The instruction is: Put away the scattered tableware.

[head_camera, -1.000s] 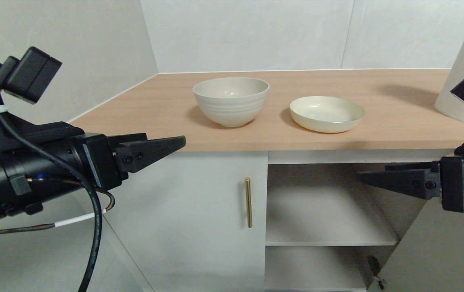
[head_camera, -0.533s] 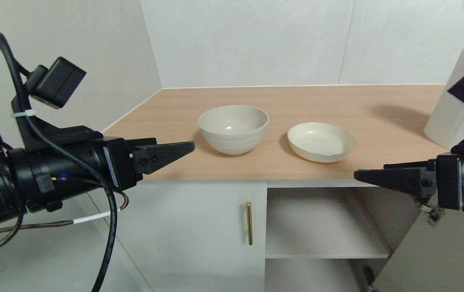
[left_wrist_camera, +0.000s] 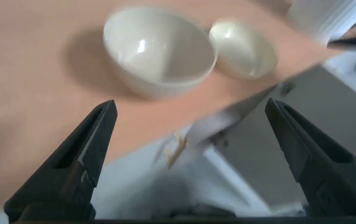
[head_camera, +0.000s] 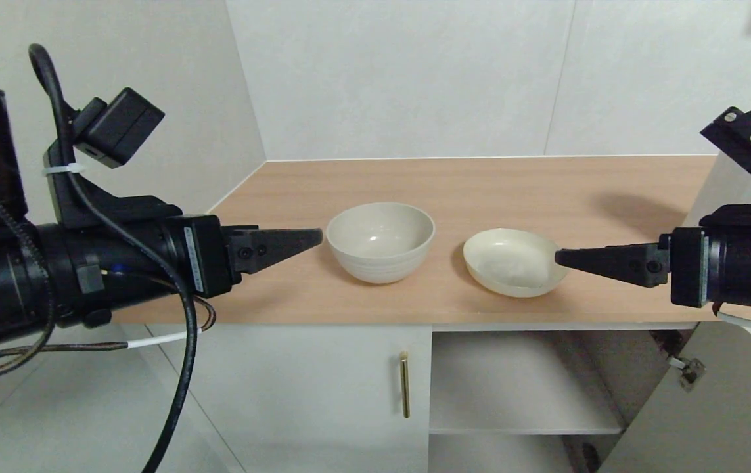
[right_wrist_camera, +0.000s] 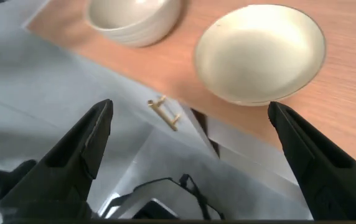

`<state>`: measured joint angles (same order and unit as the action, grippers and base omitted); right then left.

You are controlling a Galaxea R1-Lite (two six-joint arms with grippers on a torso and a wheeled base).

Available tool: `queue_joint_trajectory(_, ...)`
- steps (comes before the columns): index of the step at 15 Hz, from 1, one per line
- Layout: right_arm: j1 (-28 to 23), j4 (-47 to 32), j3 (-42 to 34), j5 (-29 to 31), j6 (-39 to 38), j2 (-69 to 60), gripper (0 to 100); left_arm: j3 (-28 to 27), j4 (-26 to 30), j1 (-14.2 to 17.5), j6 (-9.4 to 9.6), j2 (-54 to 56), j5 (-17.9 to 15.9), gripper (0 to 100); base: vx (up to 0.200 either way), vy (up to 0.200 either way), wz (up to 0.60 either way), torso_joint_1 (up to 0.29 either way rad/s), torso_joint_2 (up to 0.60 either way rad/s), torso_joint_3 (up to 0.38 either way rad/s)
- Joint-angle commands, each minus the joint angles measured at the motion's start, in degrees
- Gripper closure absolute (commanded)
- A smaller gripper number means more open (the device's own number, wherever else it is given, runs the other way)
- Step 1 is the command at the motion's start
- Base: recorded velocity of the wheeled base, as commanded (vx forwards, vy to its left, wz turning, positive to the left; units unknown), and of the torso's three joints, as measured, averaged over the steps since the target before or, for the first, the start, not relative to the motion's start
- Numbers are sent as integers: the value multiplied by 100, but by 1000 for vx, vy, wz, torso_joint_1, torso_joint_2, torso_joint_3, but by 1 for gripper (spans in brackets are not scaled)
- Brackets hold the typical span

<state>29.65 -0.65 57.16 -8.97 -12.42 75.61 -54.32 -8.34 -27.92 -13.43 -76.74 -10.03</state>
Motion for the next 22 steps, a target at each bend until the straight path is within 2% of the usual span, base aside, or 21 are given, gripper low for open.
queue_joint_trajectory(1, -91, -217, 348, 220, -23, 437, 0, -254, 500, 32, -10, 19, 28, 0, 0, 0, 0, 0, 0, 0)
queue_joint_trajectory(2, -91, -647, 700, 642, -94, 613, 0, -307, 667, 41, -36, 10, 28, 0, 0, 0, 0, 0, 0, 0)
queue_joint_trajectory(3, -82, -1060, 1025, 1064, -313, 763, 0, -369, 684, 41, -318, -25, 28, 0, 0, 0, 0, 0, 0, 0)
queue_joint_trajectory(4, -82, -1139, 1095, 1143, -428, 780, 0, -439, 684, 32, -494, -52, 28, 0, 0, 0, 0, 0, 0, 0)
queue_joint_trajectory(5, -82, -1166, 1174, 1231, -560, 842, 0, -676, 790, 32, -1065, -175, 36, 0, 0, 0, 0, 0, 0, 0)
queue_joint_trajectory(6, -82, -1175, 1201, 1363, -577, 894, 0, -870, 983, 32, -1337, -289, 45, 0, 0, 0, 0, 0, 0, 0)
queue_joint_trajectory(7, -82, -1175, 1210, 1389, -577, 903, 0, -896, 1018, 32, -1364, -315, 45, 0, 0, 0, 0, 0, 0, 0)
queue_joint_trajectory(8, -82, -1139, 1210, 1846, -586, 1105, 0, -1221, 1431, 32, -1680, -570, 195, 0, 0, 0, 0, 0, 0, 0)
queue_joint_trajectory(10, -82, -1060, 1210, 2119, -595, 1228, 0, -1467, 1493, 14, -2137, -904, 450, 0, 0, 0, 0, 0, 0, 0)
queue_joint_trajectory(11, -82, -981, 1201, 2128, -603, 1228, 0, -1555, 1493, -12, -2304, -1045, 546, 0, 0, 0, 0, 0, 0, 0)
queue_joint_trajectory(15, -82, -964, 1166, 2128, -603, 1228, 0, -1863, 1493, -126, -2761, -1801, 1056, 0, 0, 0, 0, 0, 0, 0)
queue_joint_trajectory(18, -91, -964, 1157, 2128, -612, 1211, 0, -2065, 1493, -126, -3148, -2161, 1082, 0, 0, 0, 0, 0, 0, 0)
queue_joint_trajectory(22, -91, -964, 1131, 2128, -603, 1176, 0, -2135, 1484, -126, -3218, -2319, 1082, 0, 0, 0, 0, 0, 0, 0)
